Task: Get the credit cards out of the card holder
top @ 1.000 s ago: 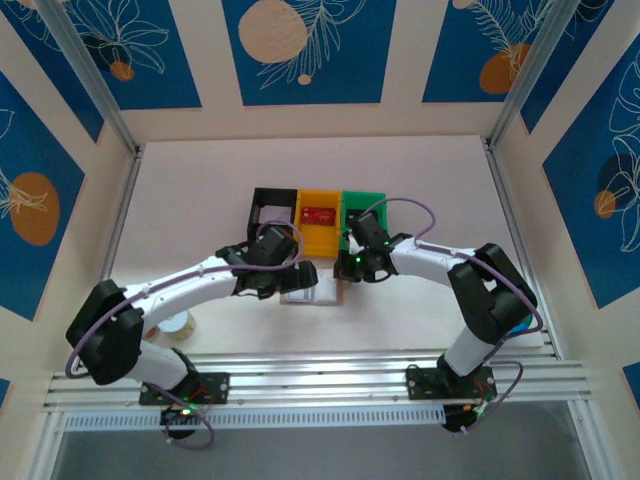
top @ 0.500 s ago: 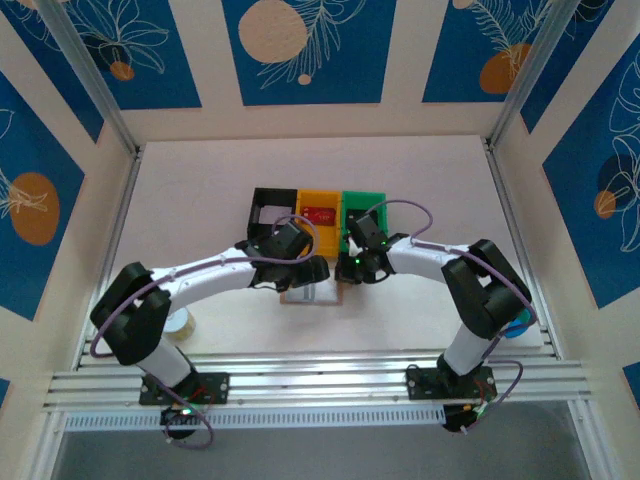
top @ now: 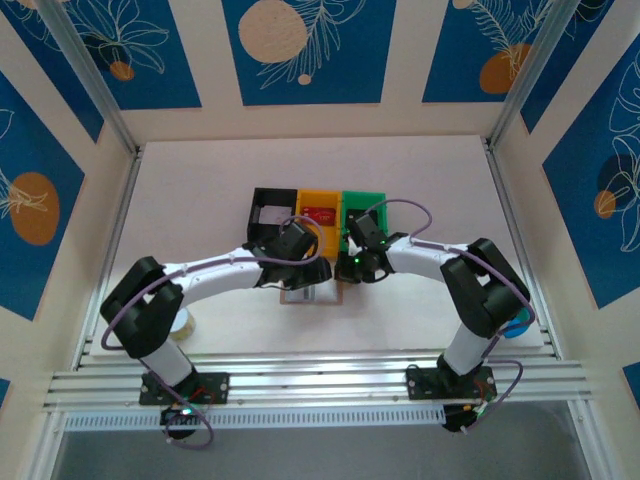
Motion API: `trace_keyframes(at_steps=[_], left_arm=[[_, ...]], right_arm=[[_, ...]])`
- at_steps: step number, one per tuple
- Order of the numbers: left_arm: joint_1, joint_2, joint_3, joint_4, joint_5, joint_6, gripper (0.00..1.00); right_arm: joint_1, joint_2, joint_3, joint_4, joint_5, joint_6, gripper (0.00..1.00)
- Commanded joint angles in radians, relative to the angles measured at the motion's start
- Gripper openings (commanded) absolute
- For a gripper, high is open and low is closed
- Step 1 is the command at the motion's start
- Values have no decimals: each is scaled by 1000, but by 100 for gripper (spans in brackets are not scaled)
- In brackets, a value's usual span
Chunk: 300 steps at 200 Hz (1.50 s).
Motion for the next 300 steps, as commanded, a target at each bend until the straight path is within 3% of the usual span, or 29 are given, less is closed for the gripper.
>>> trace_keyframes(at_steps=[1,109,196,300], left_arm=[[-9,28,-19,47,28,3,50],[-9,74,-57,109,20,26,41],[-10,80,-71,80,-13,54,40],[-10,97,-98,130,-16,35,29]], right_arm=[[-6,14,23,-25,4,17,0],[-6,38,40,-54,10,15,0],[-1,69,60,-72,11,14,0],[5,87,73,-83,6,8,0]])
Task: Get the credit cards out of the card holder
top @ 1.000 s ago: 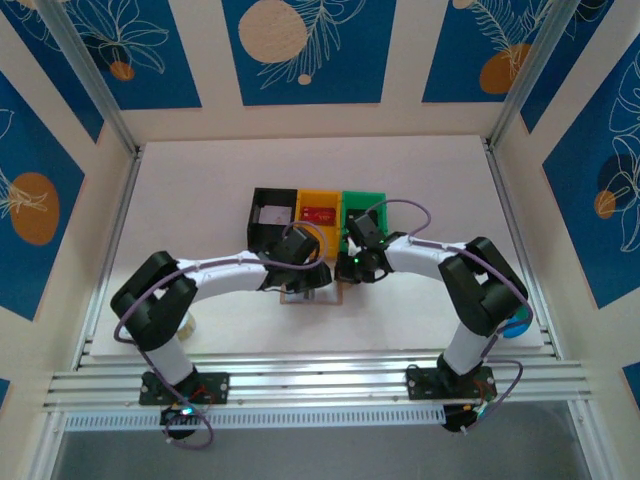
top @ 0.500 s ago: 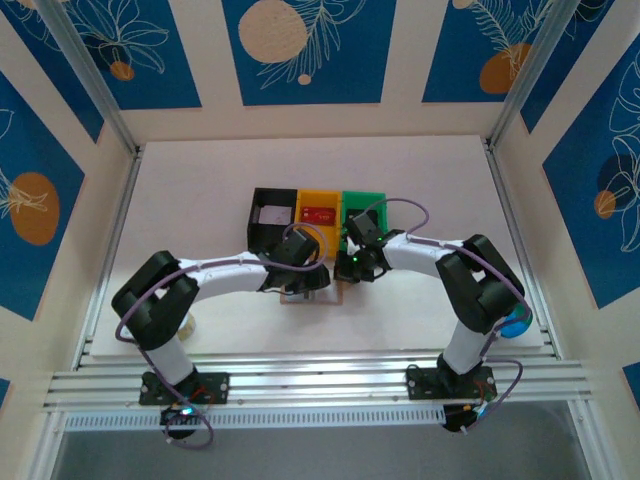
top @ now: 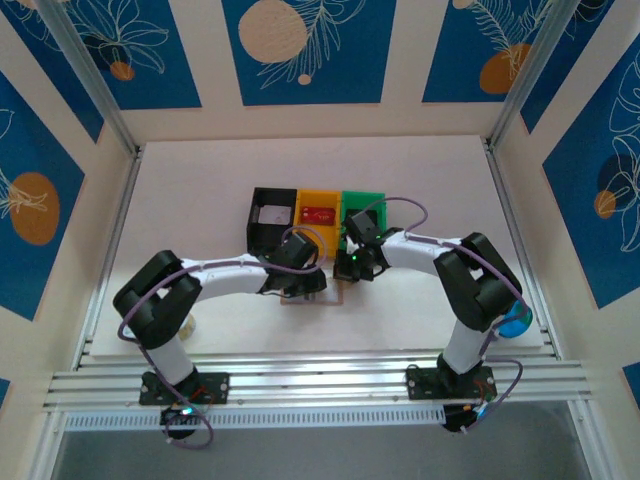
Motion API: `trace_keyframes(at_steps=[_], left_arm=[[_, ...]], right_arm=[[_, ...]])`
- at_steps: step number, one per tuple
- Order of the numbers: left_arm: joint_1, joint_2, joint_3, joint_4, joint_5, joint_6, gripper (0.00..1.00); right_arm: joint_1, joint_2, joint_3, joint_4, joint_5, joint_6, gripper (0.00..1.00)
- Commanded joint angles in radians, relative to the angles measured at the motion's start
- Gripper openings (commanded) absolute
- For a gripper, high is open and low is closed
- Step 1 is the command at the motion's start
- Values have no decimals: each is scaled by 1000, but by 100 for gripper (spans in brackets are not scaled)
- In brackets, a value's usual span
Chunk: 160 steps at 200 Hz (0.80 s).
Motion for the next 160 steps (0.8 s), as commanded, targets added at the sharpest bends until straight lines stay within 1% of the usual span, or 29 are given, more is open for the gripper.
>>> trace_keyframes(at_steps=[1,85,115,160], left_arm=[[-10,22,-19,13,-18,1,28],[-9,-37,-64,61,-64,-29,22],[-10,-61,-97,105,-72,-50,18],[-11,-73,-118,147,-67,-65,17]], right_arm=[[4,33,9,-19,6,-2,0],[11,37,12,-20,4,-2,0],[11,36,12,-20,4,-3,0],[14,39,14,-18,1,-3,0]])
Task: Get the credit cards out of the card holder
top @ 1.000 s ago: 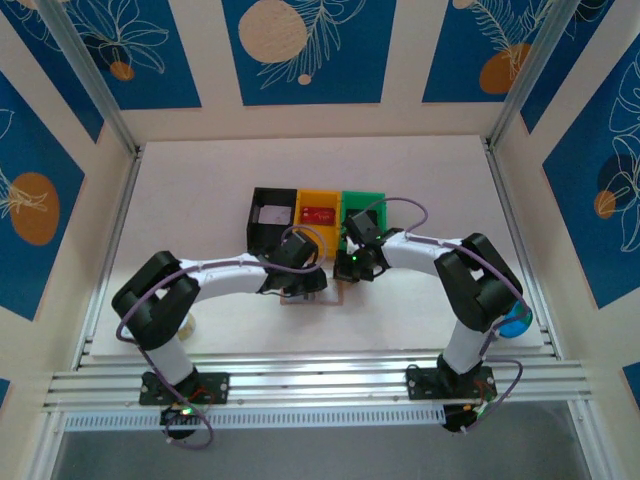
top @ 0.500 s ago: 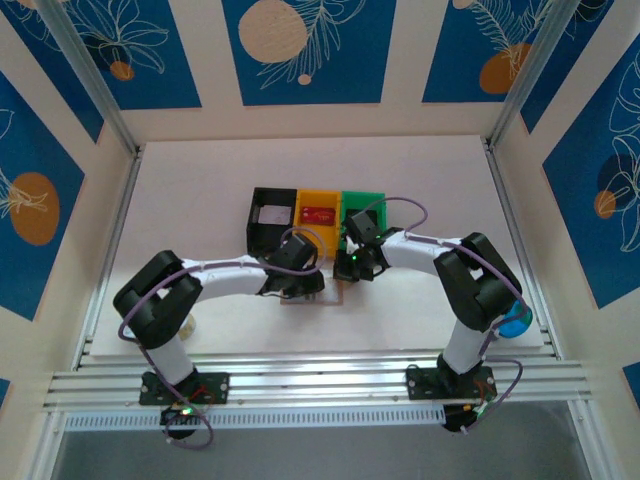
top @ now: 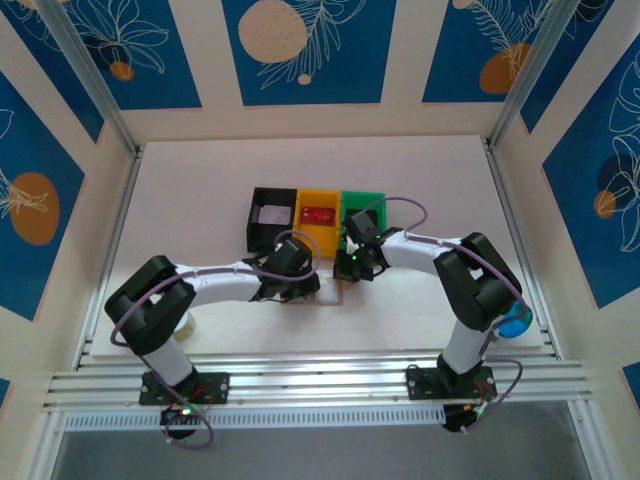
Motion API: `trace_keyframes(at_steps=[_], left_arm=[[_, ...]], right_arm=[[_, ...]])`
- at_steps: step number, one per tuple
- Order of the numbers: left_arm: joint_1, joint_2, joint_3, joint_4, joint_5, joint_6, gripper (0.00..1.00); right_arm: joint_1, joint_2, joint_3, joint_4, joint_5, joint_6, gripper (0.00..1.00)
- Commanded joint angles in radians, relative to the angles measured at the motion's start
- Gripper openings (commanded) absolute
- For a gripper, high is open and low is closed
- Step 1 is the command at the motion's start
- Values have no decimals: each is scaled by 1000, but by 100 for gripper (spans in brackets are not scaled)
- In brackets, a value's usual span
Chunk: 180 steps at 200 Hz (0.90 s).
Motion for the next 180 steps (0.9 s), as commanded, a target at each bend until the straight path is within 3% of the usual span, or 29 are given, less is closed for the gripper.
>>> trace_keyframes(at_steps=[1,61,180], left_arm=[[-8,-17,-17,33,-17,-20,17],[-7,15,-14,72,16,-30,21],[-9,23,-1,-6,-27,-3,24]], right_arm=[[13,37,13,-18,2,-3,0],[14,36,15,-18,2,-3,0],[14,38,15,-16,0,-3,0]])
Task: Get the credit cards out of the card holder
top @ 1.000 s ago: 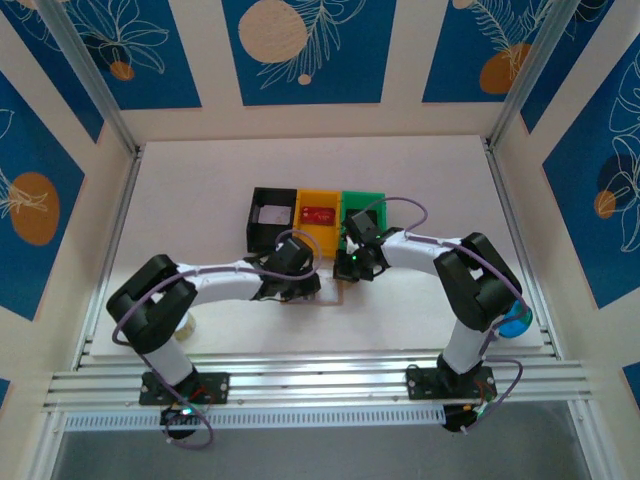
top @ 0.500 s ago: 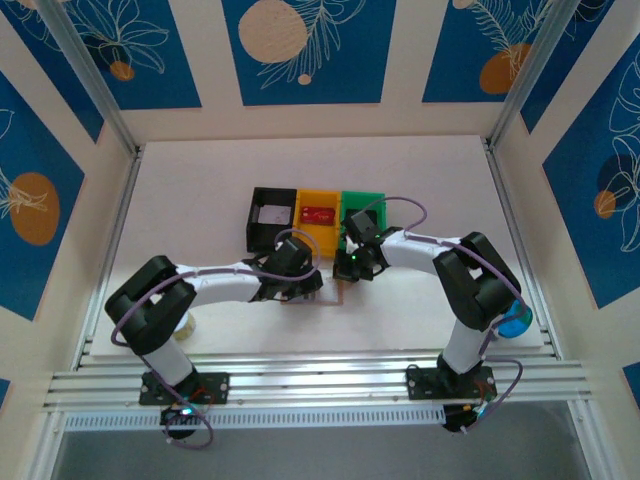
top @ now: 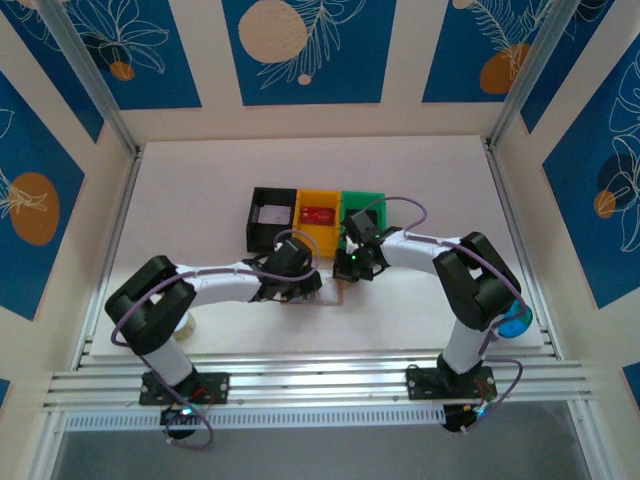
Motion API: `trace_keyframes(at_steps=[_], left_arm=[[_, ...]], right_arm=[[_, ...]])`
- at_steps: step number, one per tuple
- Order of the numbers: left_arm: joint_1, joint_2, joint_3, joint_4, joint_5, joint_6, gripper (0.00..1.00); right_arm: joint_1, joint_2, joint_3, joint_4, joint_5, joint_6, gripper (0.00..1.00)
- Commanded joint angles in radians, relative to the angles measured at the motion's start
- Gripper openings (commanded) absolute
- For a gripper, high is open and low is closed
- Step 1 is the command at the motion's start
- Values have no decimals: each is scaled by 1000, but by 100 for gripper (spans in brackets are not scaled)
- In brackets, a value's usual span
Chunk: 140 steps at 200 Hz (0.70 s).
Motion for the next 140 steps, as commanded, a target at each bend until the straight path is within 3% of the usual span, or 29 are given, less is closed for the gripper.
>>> trace_keyframes(at_steps=[1,140], left_arm=[[-8,20,5,-34,-16,10,24],[-9,56,15,21,15,-16,22]], right_arm=[[13,33,7,-7,0,-3,0],[15,36,2,18,-34,-1,0]])
